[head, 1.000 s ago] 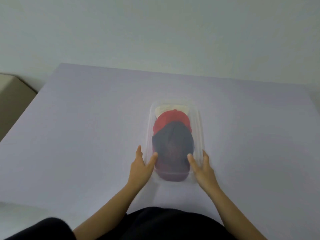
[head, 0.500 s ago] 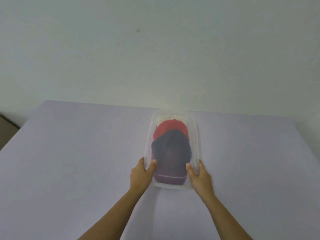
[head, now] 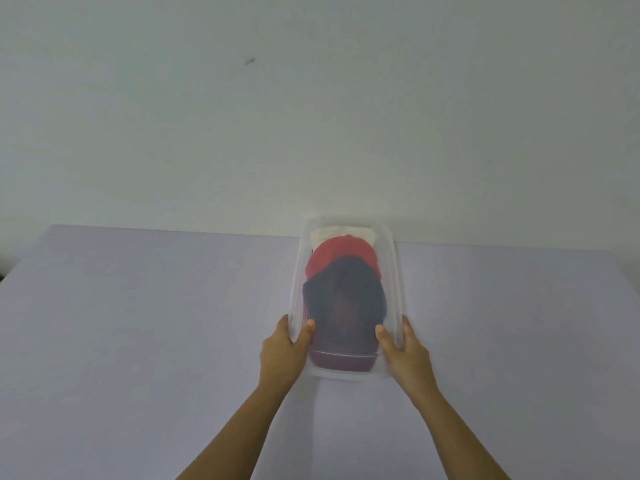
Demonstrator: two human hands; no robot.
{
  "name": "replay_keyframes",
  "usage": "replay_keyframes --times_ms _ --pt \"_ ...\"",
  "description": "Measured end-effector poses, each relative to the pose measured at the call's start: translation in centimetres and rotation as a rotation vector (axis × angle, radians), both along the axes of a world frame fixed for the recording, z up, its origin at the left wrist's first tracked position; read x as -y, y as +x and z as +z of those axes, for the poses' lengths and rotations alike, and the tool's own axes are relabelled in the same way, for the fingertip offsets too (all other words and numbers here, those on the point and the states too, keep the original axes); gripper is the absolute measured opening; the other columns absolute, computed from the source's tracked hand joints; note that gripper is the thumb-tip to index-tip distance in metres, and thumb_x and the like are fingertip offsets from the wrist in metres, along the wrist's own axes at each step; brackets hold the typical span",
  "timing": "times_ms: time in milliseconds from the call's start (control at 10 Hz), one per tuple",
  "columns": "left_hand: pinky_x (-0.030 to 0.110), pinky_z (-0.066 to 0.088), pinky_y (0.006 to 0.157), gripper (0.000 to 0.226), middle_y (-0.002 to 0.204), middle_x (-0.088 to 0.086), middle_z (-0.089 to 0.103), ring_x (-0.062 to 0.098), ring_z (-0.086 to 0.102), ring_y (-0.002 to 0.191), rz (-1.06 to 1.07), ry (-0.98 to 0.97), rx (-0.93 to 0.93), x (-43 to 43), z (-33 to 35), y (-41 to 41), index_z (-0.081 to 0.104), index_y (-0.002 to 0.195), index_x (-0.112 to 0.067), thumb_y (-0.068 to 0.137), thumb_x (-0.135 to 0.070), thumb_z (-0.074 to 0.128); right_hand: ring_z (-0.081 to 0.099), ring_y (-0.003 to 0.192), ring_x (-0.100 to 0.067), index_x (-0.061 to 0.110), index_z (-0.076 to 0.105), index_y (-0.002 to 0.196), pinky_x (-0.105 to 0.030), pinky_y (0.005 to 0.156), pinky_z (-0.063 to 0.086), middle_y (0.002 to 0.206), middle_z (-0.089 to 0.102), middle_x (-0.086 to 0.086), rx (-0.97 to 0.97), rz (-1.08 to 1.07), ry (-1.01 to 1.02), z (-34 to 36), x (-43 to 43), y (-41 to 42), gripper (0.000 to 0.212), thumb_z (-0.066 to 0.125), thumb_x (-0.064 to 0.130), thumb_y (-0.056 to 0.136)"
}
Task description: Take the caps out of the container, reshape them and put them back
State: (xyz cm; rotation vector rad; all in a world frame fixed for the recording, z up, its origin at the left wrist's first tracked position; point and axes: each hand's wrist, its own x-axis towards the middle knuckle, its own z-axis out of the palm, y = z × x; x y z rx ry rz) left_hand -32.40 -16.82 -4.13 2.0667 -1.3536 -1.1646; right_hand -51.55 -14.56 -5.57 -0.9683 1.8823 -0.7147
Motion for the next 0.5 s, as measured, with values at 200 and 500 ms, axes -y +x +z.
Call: replay_keyframes --times_ms 200,500 --pt "0.039 0.043 0.097 0.064 0.134 0.012 0.054 0.030 0.053 0.120 -0.019 -0.013 0.034 0.2 0.3 -0.5 0.034 0.142 -0.010 0.093 -0.051 0.043 0.037 0.136 -0.027 0.022 0.018 0.149 -0.037 0.109 0.031 0.150 0.036 -0.005 -0.012 -0.014 -0.014 0.3 0.2 0.1 0.075 0.050 0.054 0.088" --pt "0.044 0.027 0.112 0.071 0.158 0.010 0.016 0.027 0.023 0.143 -0.132 -0.140 0.179 -0.4 4.4 0.2 0.010 0.150 -0.009 0.096 -0.052 0.028 0.012 0.145 -0.028 0.009 0.008 0.150 -0.040 0.116 0.015 0.158 0.010 -0.013 -0.187 0.033 -0.070 4.4 -0.5 1.7 0.074 0.032 0.053 0.094"
